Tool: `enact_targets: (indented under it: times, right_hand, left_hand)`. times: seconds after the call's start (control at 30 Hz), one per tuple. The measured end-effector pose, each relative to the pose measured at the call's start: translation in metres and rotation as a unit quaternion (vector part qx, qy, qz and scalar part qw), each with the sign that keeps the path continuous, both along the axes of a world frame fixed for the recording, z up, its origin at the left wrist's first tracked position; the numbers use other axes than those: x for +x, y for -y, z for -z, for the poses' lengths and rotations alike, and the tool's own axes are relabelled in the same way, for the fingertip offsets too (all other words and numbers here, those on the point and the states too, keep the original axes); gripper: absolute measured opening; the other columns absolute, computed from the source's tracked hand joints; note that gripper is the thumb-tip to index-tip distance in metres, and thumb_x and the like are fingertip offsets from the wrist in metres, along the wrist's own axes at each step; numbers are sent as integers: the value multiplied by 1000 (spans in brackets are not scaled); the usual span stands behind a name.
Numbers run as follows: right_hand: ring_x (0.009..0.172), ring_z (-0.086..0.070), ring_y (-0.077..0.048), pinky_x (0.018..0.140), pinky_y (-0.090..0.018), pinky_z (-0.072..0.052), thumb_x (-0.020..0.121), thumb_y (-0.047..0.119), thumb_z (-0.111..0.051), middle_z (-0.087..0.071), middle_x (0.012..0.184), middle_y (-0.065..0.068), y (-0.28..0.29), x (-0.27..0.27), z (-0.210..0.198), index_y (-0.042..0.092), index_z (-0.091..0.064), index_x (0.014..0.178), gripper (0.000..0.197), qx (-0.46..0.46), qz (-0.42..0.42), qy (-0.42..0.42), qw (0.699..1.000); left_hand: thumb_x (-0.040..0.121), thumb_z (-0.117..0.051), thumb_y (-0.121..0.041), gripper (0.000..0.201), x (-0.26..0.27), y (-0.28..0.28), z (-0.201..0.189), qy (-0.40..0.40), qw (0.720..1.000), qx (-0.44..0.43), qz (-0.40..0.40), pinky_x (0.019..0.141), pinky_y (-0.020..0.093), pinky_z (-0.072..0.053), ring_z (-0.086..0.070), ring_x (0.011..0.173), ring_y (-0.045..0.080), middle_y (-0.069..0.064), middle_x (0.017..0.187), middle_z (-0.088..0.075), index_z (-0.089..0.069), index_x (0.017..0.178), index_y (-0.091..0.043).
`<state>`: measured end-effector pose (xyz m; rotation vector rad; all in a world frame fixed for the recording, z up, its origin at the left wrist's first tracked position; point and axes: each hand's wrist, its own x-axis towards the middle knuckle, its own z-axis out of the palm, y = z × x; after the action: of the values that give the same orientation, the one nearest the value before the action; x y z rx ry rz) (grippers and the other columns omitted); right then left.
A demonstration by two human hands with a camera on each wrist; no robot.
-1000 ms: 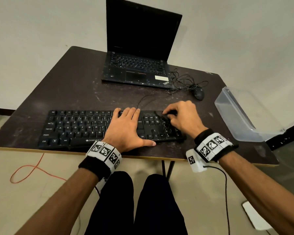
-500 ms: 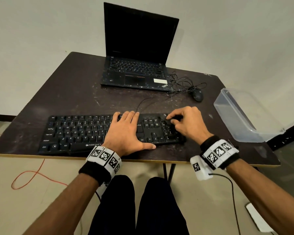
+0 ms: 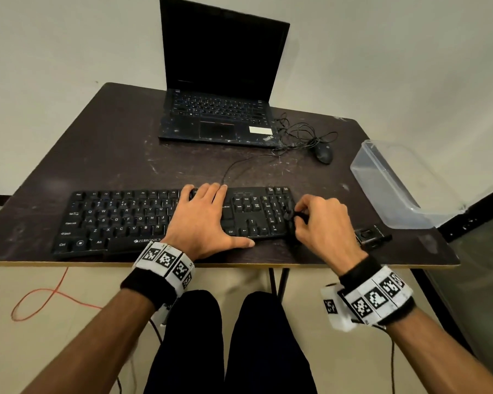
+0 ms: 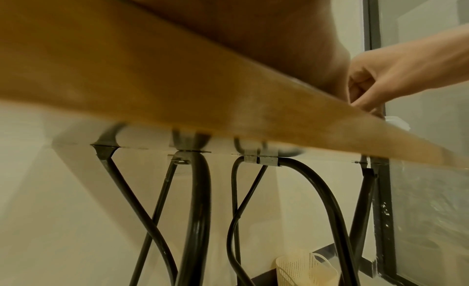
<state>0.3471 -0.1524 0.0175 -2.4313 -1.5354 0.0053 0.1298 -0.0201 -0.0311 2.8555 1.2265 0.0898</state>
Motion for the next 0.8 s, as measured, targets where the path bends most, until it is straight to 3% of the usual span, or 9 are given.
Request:
enact_targets:
  times: [0.27, 0.43, 0.53, 0.67, 0.8]
  right_hand:
    - [109, -73, -35, 96, -45, -61, 94, 21, -73, -79, 110, -13, -59, 12, -11, 18, -80, 111, 19, -7, 4, -51, 999]
    - [108, -73, -31, 95, -47, -60, 96, 31, -73, -76, 115, -6, 0, -1, -7, 24, -77, 118, 23, -62, -60, -2, 996]
    - [106, -73, -27, 93, -40, -58, 93, 26, -78, -77, 111, -2, 15, -4, 3, 24, -78, 115, 22, -12, -51, -20, 998]
    - [107, -74, -27, 95, -34, -56, 89, 18, -81, -80, 106, -4, -28, 7, 0, 23, -80, 104, 16, 29, 7, -96, 995]
    - [106, -73, -27, 92, -35, -58, 88, 18, -83, -78, 104, -7, -65, 12, -9, 23, -79, 98, 12, 13, 7, -128, 992]
  left_hand:
    - [56, -18, -111, 145, 0, 2, -2, -1, 1000, 13, 0, 127, 50, -10, -24, 155, 18, -1, 167, -29, -21, 164, -14]
    - [56, -25, -111, 144, 1, 2, -1, 13, 1000, 0, -3, 129, 50, -8, -24, 155, 18, -2, 167, -29, -22, 163, -16]
    - [57, -22, -111, 144, 1, 1, -1, 12, 1000, 5, 0, 128, 50, -8, -24, 155, 19, -1, 168, -29, -21, 164, -14]
    - [57, -18, -111, 144, 1, 2, -2, -4, 1000, 6, 4, 128, 50, -9, -23, 156, 19, 0, 169, -27, -20, 164, -14]
    - [58, -20, -111, 143, 1, 2, -3, 2, 1000, 8, -9, 128, 50, -9, -23, 155, 19, 0, 168, -28, -22, 164, -14]
